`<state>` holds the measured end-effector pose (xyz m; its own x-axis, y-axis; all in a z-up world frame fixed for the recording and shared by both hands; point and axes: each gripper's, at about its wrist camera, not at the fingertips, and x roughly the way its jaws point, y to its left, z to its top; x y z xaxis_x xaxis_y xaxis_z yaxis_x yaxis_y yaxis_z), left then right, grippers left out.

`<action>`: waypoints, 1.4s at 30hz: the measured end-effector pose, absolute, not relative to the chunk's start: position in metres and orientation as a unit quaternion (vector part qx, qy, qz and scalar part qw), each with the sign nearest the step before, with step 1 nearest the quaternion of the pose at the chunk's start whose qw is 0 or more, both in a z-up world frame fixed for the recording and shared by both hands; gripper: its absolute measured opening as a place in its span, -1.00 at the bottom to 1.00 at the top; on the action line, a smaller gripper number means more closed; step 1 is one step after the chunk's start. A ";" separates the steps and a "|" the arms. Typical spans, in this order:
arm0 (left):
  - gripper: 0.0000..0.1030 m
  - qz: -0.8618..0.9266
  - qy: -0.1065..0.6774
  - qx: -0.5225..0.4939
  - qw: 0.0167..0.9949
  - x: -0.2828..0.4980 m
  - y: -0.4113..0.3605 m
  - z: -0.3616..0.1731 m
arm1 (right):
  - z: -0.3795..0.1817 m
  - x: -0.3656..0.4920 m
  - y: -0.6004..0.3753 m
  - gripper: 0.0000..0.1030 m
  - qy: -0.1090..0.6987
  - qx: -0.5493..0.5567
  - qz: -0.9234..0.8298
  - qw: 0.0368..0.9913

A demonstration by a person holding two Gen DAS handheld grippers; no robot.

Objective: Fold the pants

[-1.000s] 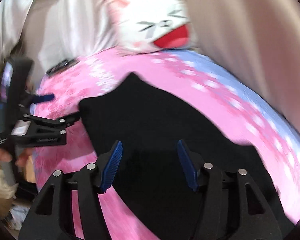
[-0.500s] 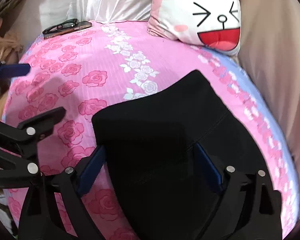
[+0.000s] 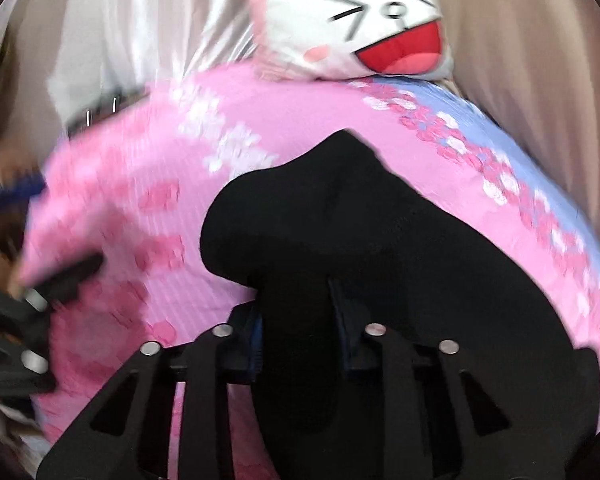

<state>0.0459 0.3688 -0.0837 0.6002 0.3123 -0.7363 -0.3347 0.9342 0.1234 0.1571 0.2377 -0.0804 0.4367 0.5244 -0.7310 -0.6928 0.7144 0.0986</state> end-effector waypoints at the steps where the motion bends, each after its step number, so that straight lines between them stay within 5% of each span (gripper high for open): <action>1: 0.86 0.162 0.406 -0.018 0.899 0.050 0.361 -0.080 | -0.072 0.159 0.222 -0.57 0.388 -0.067 0.369 0.842; 12: 0.86 -0.174 0.337 0.066 0.923 0.117 0.137 -0.022 | -0.016 0.140 -0.057 -0.57 0.316 0.241 0.281 0.874; 26: 0.86 -0.372 0.383 0.147 0.833 0.110 -0.109 -0.061 | -0.083 0.053 -0.306 -0.58 0.295 0.390 0.139 0.861; 33: 0.90 -0.337 0.400 0.201 0.828 0.095 -0.153 -0.103 | -0.117 0.051 -0.326 -0.31 0.329 0.399 0.162 0.840; 37: 0.89 -0.298 0.393 0.185 0.850 0.094 -0.129 -0.083 | -0.081 0.017 -0.341 0.25 0.305 0.309 0.095 0.896; 39: 0.89 -0.276 0.383 0.177 0.864 0.094 -0.114 -0.076 | -0.060 0.003 -0.344 0.24 0.272 0.271 0.068 0.921; 42: 0.89 -0.220 0.380 0.183 0.880 0.100 -0.091 -0.074 | -0.037 -0.004 -0.335 -0.11 0.252 0.215 0.050 0.942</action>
